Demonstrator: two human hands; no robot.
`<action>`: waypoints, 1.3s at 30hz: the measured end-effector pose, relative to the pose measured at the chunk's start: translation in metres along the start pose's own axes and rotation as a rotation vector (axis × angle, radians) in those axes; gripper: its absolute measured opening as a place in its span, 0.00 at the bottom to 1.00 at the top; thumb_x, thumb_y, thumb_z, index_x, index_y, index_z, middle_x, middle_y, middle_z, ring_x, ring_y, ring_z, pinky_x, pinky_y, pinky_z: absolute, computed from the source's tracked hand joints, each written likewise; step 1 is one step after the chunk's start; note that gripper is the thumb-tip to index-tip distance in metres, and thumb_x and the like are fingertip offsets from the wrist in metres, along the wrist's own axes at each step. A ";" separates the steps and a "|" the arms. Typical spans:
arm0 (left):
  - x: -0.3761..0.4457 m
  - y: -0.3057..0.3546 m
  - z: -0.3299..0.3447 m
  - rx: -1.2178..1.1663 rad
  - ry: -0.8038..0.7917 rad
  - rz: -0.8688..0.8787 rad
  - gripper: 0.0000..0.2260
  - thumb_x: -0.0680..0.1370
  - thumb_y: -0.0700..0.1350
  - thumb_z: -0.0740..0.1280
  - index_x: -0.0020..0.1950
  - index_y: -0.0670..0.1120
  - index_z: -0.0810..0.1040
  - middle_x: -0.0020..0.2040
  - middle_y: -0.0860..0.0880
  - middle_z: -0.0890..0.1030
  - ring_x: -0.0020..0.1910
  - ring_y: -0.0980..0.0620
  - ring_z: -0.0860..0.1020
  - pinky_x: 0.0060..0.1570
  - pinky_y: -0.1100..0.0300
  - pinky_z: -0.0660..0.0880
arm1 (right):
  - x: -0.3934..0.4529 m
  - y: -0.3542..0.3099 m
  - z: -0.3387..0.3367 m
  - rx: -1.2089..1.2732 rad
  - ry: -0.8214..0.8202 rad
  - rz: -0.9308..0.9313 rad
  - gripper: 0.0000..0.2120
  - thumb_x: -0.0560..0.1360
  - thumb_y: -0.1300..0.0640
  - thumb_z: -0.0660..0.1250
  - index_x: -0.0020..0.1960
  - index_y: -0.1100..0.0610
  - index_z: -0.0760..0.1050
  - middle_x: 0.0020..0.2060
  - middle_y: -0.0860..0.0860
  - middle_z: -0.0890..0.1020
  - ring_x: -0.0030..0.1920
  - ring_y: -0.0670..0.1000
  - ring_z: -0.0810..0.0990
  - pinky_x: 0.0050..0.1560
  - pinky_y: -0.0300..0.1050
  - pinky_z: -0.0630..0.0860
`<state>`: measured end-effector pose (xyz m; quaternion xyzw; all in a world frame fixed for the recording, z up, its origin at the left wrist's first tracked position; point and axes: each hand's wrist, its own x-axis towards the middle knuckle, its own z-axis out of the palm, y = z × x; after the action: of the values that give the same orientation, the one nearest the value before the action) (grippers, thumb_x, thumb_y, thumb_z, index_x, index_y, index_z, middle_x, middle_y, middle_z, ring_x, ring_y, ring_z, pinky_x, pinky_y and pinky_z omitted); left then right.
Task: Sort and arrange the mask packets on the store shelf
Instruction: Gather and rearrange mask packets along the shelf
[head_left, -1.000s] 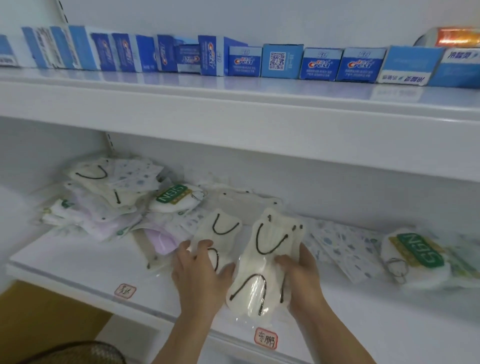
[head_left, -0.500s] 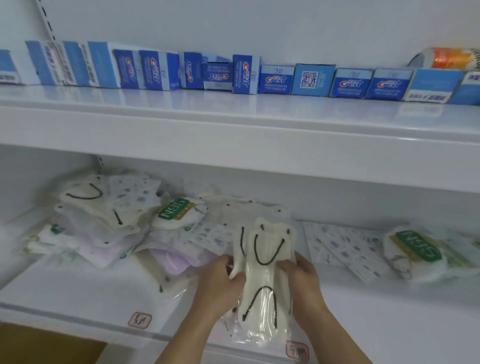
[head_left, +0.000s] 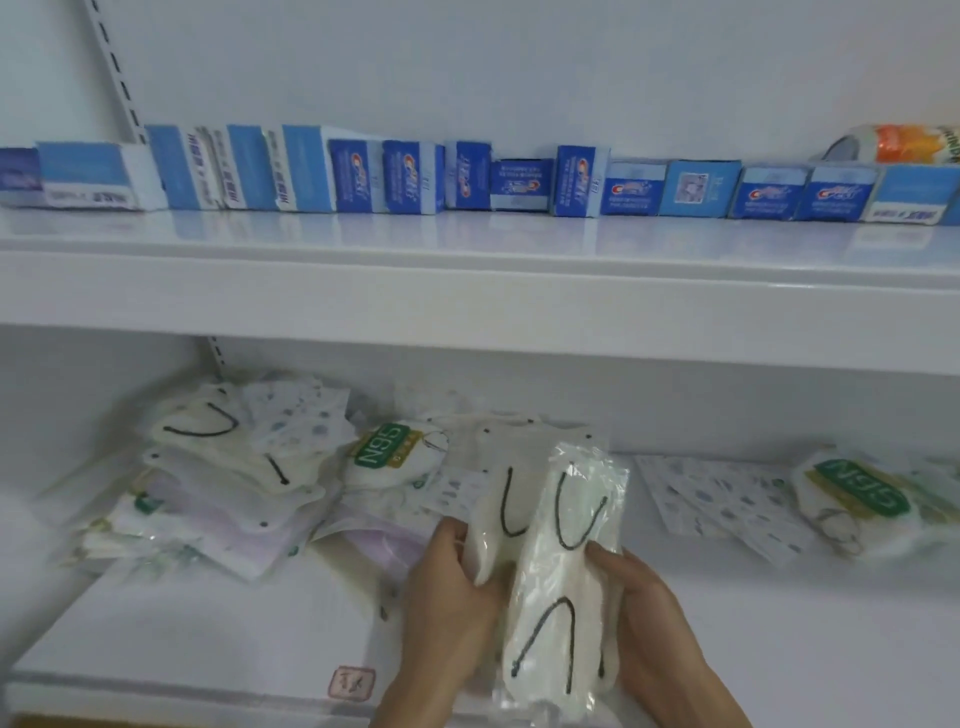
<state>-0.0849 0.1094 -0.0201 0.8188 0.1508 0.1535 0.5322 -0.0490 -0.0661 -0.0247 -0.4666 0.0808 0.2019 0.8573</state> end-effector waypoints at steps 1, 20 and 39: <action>0.003 -0.005 -0.008 -0.010 0.023 -0.001 0.14 0.68 0.51 0.79 0.47 0.53 0.76 0.38 0.59 0.83 0.36 0.63 0.79 0.40 0.60 0.78 | 0.002 0.001 0.009 -0.031 -0.034 0.017 0.19 0.77 0.58 0.64 0.64 0.66 0.78 0.59 0.70 0.81 0.59 0.71 0.80 0.67 0.70 0.71; -0.033 -0.045 -0.188 -0.385 0.441 -0.284 0.22 0.73 0.38 0.76 0.61 0.57 0.75 0.53 0.56 0.83 0.51 0.56 0.82 0.52 0.56 0.80 | 0.036 0.075 0.248 -0.824 -0.305 -0.457 0.14 0.84 0.57 0.60 0.68 0.45 0.71 0.58 0.44 0.81 0.54 0.40 0.81 0.60 0.41 0.77; -0.017 -0.054 -0.203 -0.269 0.517 -0.138 0.12 0.79 0.36 0.70 0.51 0.54 0.85 0.52 0.63 0.81 0.47 0.76 0.76 0.40 0.78 0.72 | 0.145 0.086 0.277 -1.665 -0.419 -0.629 0.23 0.80 0.41 0.57 0.72 0.45 0.70 0.66 0.48 0.76 0.65 0.55 0.75 0.64 0.57 0.74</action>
<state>-0.1885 0.2908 0.0070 0.6625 0.3149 0.3388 0.5892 0.0323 0.2451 0.0143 -0.8884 -0.3793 0.0325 0.2564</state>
